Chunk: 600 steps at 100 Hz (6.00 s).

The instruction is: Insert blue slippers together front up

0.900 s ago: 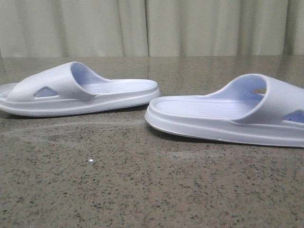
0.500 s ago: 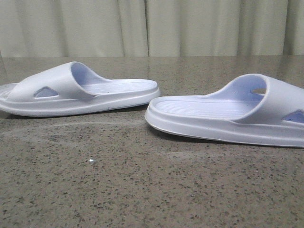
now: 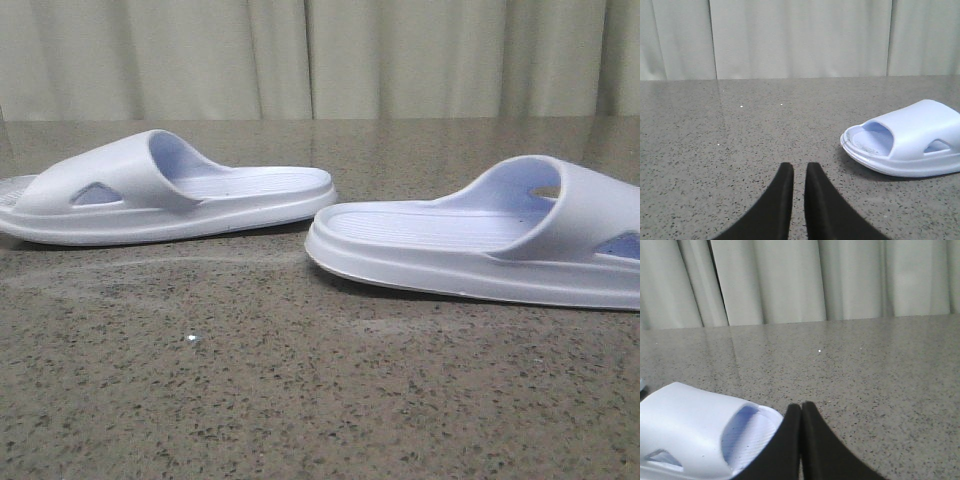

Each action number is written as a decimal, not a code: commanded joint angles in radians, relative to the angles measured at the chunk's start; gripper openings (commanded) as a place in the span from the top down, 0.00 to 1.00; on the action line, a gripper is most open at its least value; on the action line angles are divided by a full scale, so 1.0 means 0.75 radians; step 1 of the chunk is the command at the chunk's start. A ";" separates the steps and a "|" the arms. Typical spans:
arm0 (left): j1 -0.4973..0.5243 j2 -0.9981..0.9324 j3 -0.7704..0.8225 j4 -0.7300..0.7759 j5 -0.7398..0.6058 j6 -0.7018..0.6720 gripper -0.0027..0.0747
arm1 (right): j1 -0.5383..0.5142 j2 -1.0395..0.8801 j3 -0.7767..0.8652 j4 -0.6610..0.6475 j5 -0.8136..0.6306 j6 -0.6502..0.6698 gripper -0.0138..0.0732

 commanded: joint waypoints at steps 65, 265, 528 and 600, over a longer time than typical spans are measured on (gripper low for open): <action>0.003 -0.038 0.015 -0.015 -0.109 -0.011 0.94 | -0.009 -0.028 0.029 0.000 -0.154 -0.013 0.96; 0.003 0.788 -0.586 -0.930 0.251 -0.009 0.27 | -0.009 0.697 -0.640 0.355 0.283 -0.011 0.47; -0.125 1.762 -0.903 -1.285 0.210 0.007 0.88 | -0.009 0.697 -0.640 0.355 0.240 -0.011 0.47; -0.119 1.463 -0.903 -1.248 0.149 0.075 0.94 | -0.009 0.697 -0.640 0.344 0.390 -0.011 0.47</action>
